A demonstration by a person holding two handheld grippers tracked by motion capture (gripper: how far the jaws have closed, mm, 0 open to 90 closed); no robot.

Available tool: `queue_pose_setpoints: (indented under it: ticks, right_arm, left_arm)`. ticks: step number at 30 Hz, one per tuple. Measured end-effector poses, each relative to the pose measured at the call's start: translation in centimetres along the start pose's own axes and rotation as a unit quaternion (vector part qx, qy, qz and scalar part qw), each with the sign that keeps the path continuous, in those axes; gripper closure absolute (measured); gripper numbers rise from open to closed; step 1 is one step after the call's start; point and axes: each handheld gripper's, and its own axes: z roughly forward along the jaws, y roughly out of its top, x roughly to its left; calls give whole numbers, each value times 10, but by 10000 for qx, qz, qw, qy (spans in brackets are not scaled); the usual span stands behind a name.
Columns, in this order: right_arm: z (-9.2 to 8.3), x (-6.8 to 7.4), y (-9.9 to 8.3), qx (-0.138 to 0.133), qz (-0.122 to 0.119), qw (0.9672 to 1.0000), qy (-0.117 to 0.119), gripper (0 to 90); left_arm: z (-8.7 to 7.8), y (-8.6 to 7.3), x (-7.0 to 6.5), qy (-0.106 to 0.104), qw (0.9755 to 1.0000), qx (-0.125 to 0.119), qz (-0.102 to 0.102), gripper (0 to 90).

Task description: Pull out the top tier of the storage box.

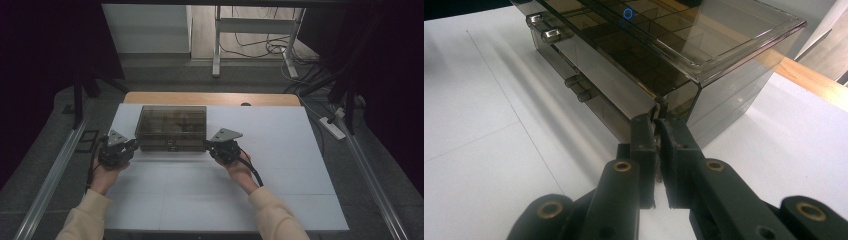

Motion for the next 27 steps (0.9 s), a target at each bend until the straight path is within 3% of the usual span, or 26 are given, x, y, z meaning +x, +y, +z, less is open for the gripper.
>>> queue_pose_setpoints:
  ticks: [27]
  right_arm:
    - [-4, 3, 0, 47, -35, 10000, 49, 843]
  left_arm:
    - [-6, -4, -3, -20, 10000, 18, 45, 776]
